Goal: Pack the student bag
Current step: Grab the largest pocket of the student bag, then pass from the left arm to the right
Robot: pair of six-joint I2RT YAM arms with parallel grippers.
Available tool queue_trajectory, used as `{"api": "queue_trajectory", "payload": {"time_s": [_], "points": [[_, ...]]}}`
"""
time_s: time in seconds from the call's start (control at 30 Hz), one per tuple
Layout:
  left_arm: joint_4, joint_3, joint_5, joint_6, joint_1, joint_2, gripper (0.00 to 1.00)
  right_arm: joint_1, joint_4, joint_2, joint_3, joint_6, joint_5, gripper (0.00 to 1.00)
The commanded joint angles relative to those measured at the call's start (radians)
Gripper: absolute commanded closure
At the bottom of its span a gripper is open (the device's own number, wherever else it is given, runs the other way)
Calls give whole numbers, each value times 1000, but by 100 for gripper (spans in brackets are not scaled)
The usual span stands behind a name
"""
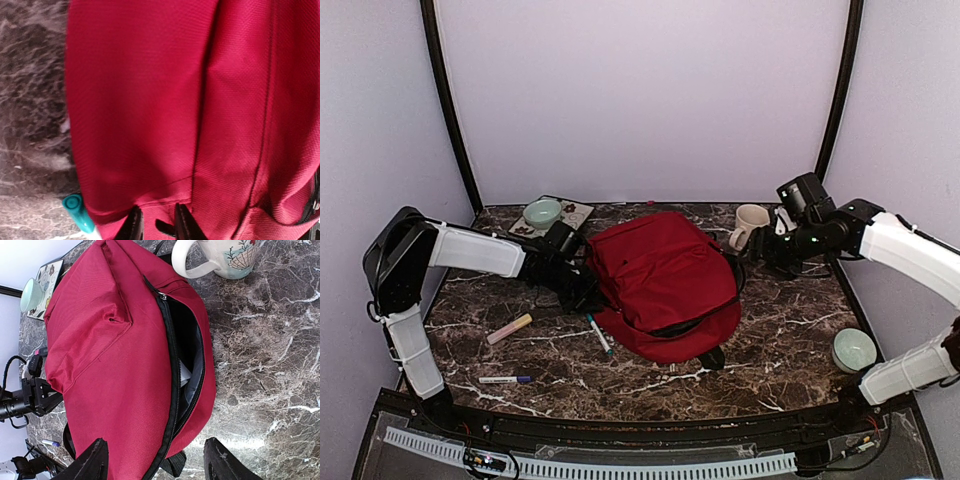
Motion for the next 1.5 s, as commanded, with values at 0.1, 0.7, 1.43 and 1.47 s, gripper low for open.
{"api": "queue_trajectory", "payload": {"time_s": [0.1,0.7,1.43,1.47], "points": [[37,6,-12,18,0,-23,84,9,-13,-25,-35,13,-1,34],[-63,-141,-151,174,84,-330,100,69,-25,-18,-53,-12,3,38],[-59,-389,-19,387,131,-628,100,459,-113,717,832,-185,40,33],[-63,-394,-20,387,129,-635,100,470,-113,755,872,-162,27,33]]}}
